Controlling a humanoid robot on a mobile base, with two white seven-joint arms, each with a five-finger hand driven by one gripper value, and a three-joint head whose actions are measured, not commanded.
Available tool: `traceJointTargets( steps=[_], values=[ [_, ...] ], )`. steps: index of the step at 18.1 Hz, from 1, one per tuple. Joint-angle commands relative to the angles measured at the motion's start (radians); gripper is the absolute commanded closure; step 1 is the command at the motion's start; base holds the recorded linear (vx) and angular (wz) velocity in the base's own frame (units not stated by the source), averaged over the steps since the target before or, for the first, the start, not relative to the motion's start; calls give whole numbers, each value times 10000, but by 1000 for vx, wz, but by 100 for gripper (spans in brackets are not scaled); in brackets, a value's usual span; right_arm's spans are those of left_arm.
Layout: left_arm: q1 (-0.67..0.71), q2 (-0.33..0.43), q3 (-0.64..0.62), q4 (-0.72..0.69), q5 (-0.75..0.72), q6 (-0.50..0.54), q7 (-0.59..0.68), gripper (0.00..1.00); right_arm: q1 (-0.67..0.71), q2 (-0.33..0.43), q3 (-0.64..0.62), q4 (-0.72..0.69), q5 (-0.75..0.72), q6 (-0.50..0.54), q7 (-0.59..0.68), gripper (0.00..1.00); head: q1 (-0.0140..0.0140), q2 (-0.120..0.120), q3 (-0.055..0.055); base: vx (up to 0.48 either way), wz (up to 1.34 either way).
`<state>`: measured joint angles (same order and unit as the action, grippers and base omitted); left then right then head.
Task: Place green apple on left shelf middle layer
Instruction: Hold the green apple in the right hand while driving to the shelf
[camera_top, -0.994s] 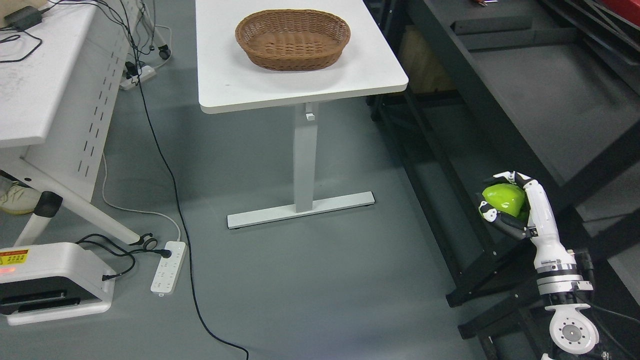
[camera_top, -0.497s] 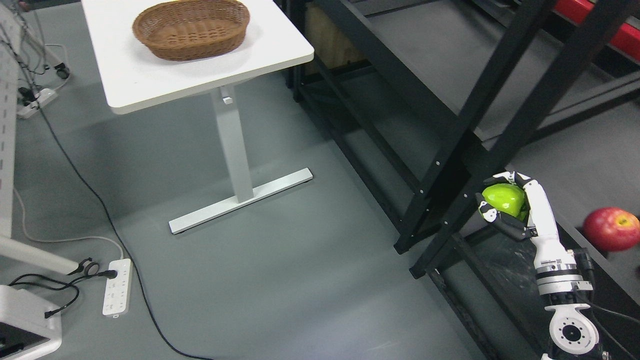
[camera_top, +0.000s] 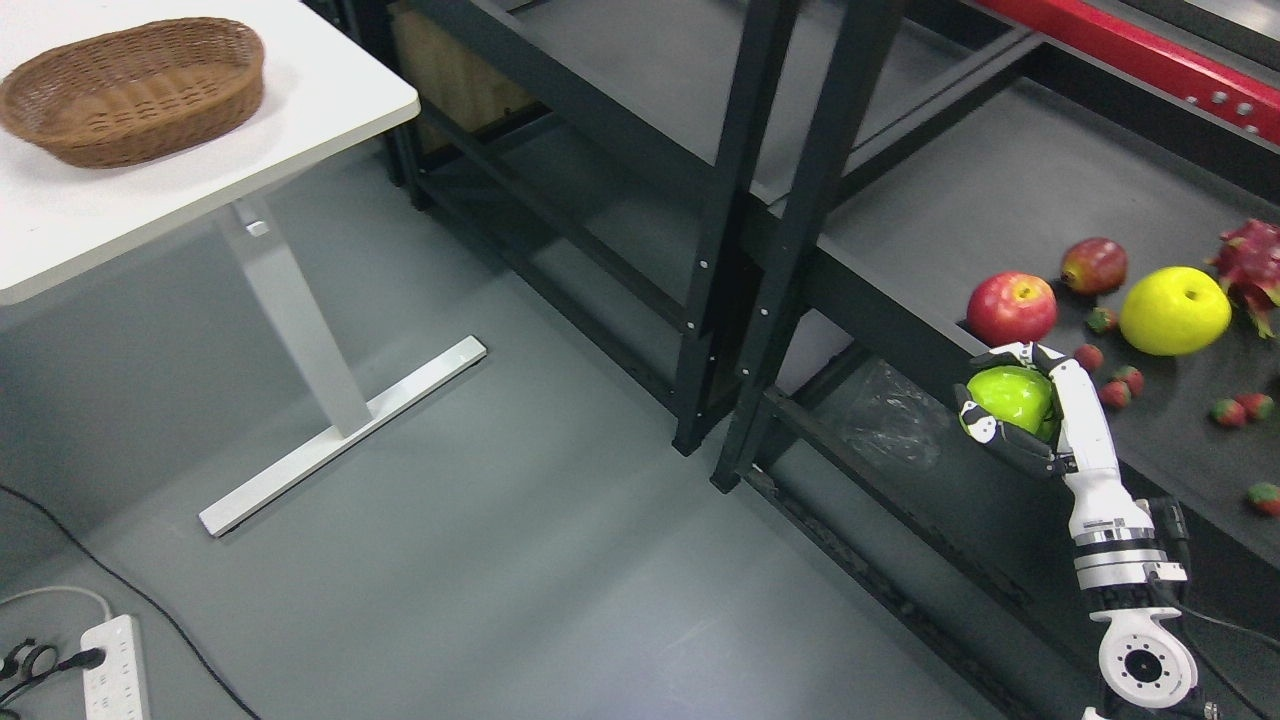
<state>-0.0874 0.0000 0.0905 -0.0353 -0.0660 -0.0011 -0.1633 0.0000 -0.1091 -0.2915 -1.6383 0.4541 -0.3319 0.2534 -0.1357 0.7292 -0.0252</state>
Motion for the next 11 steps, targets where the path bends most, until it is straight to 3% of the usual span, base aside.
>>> traceJointTargets(
  steps=[1,11],
  values=[
    [0,175,0,0,0,-4,-9,0,46,1,0,0,0,21,-18,95,0,0,0,-70,-604],
    [0,175,0,0,0,-4,6,0,46,1,0,0,0,36,-18,95,0,-4,0,-22,-528]
  ],
)
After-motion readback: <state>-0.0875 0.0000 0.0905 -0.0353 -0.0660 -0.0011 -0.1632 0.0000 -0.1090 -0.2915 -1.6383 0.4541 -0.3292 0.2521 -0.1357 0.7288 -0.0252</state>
